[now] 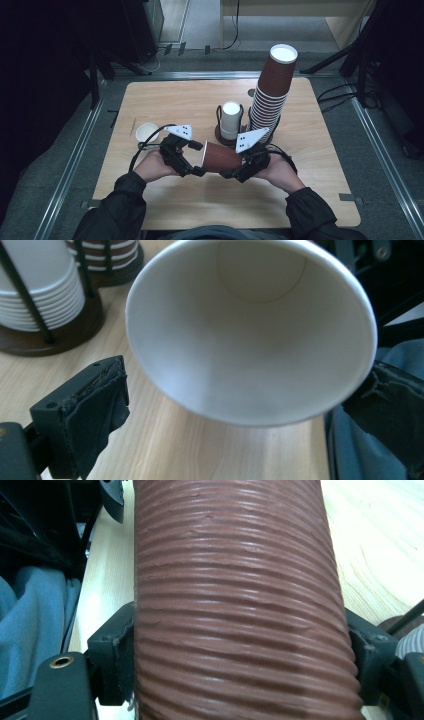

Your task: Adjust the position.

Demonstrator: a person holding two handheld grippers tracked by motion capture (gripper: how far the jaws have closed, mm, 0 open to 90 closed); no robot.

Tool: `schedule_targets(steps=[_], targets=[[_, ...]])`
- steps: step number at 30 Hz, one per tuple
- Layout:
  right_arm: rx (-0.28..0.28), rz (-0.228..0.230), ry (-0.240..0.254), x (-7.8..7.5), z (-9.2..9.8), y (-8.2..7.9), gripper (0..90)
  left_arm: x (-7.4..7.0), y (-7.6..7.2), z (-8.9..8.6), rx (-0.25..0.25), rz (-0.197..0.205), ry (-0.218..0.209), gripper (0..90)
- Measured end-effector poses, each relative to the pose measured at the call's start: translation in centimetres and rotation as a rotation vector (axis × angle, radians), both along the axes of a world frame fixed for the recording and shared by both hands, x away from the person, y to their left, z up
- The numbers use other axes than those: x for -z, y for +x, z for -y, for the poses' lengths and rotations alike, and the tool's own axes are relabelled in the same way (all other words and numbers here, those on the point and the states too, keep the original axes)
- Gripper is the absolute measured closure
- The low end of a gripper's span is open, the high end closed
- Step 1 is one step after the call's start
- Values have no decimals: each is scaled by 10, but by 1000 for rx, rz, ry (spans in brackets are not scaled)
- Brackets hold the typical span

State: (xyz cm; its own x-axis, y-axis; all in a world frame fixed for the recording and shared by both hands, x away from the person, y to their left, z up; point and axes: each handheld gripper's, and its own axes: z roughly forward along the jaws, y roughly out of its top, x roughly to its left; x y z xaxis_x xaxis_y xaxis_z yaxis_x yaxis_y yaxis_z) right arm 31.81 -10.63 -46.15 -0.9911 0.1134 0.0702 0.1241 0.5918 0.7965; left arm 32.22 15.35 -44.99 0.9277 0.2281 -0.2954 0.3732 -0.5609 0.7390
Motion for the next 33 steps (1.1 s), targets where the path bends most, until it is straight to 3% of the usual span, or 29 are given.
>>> schedule_targets(steps=[3,9,14,24,33], targets=[[-10,1,18,-1,-1,-1,208,0,1,2,9,-15,-20,0],[-35,-1,31,-1,-3,-2,208,1,0,6,25,-22,-19,0],[-45,0,26,0,-7,-4,208,2,1,10,27,-59,-20,0],[-49,2,11,1,-8,-4,212,-2,0,12,31,-48,20,74],[-41,-1,21,0,-8,-4,203,-7,-1,11,22,-37,24,100]])
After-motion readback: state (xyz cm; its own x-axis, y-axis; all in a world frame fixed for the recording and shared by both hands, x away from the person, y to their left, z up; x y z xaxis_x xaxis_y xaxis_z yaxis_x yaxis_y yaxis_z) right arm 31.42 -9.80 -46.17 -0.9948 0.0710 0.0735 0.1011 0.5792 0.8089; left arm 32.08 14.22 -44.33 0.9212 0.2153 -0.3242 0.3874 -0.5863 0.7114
